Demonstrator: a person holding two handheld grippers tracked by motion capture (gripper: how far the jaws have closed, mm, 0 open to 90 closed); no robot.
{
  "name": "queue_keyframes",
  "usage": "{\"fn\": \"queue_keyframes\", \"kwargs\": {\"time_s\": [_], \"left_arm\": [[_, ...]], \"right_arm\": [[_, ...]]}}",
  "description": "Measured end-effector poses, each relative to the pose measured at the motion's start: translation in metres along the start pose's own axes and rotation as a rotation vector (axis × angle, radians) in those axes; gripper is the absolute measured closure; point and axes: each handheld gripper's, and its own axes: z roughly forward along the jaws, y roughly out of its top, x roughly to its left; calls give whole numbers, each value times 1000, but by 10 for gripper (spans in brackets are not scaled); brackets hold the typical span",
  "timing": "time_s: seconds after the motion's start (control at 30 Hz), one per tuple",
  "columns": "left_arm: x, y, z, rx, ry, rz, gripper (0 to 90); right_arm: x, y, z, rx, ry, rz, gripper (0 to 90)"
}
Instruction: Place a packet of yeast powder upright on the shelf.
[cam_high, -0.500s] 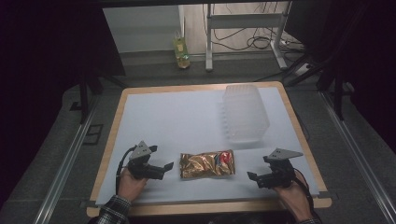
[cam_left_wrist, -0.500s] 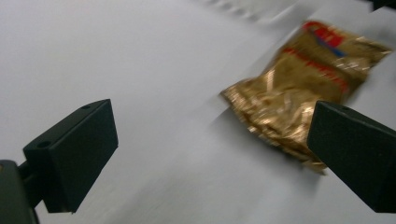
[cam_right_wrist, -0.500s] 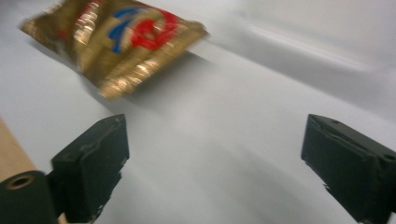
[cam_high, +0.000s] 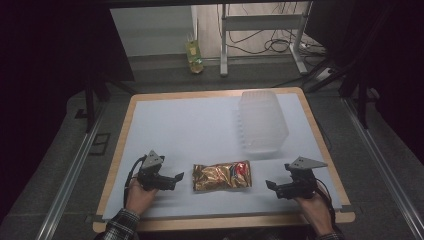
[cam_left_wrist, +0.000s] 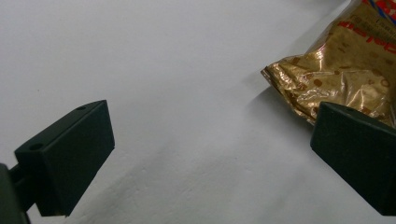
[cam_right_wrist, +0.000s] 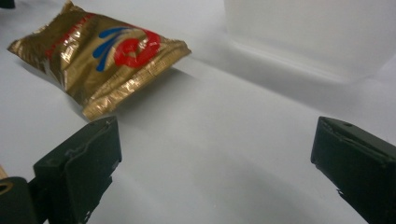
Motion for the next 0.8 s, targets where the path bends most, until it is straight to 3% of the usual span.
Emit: {"fn": "queue_keyframes", "kwargs": {"time_s": [0.17, 0.33, 0.53, 0.63, 0.7, 0.8], "left_arm": [[3, 1, -1, 6, 3, -30, 5], [2, 5, -3, 8, -21, -46, 12], [-6, 11, -6, 13, -50, -6, 49], [-9, 13, -8, 7, -64, 17, 117], [-14, 17, -11, -15, -99, 46, 162], [-20, 19, -13, -31, -107, 71, 235]], "right_arm": [[-1, -2, 3, 20, 10, 8, 18], [1, -2, 4, 42, 9, -3, 18], [1, -3, 5, 51, 9, 1, 18], [0, -3, 6, 50, 13, 7, 18], [0, -3, 6, 45, 12, 9, 18], [-1, -3, 5, 38, 14, 23, 18]]}}
